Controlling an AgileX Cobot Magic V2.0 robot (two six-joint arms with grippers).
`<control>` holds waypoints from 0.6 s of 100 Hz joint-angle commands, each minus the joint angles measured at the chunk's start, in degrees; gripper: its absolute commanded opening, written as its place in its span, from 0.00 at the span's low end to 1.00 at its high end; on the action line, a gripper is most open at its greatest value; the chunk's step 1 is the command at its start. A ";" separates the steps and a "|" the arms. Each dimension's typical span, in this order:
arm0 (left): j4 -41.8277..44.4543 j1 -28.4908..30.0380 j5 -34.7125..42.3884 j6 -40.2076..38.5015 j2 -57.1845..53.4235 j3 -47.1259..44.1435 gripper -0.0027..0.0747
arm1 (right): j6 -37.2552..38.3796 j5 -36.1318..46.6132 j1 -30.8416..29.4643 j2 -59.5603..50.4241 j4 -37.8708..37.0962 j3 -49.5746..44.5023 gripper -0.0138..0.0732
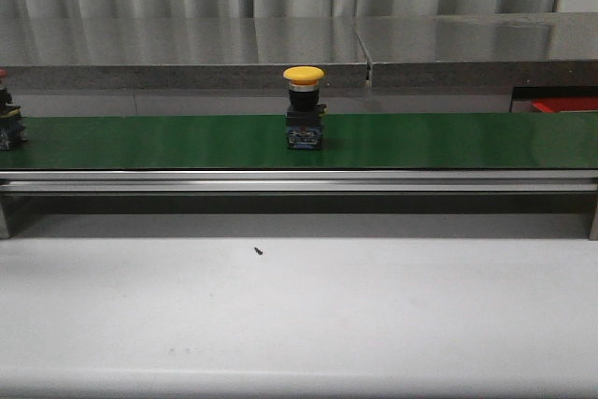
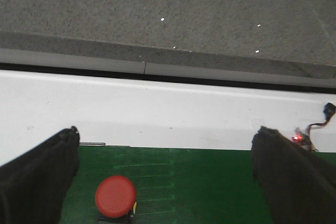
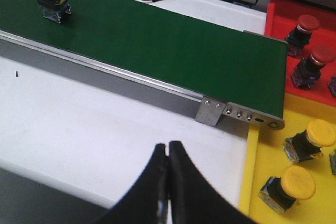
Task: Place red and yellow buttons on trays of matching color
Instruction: 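Set the red button on the green belt and open the left gripper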
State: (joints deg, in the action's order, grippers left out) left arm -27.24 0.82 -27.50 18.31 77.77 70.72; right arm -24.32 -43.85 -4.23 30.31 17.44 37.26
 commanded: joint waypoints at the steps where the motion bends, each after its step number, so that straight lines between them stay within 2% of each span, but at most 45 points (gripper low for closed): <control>1: -0.68 -1.17 3.79 0.46 -8.10 -2.99 0.83 | -0.19 3.65 -0.02 0.22 0.52 1.50 0.08; 22: -0.68 -2.77 5.87 1.83 -25.11 -17.59 0.83 | -0.19 3.65 -0.02 0.22 0.52 1.50 0.08; 47: -0.68 -2.77 4.16 1.83 -45.12 -32.42 0.83 | -0.19 3.65 -0.02 0.22 0.52 1.50 0.08; 60: -0.68 -2.77 2.68 1.83 -53.86 -37.84 0.74 | -0.19 3.65 -0.02 0.22 0.52 1.50 0.08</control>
State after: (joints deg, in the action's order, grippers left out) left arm -27.13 -1.47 -27.44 20.27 28.37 34.25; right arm -24.32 -43.85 -4.23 30.31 17.44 37.26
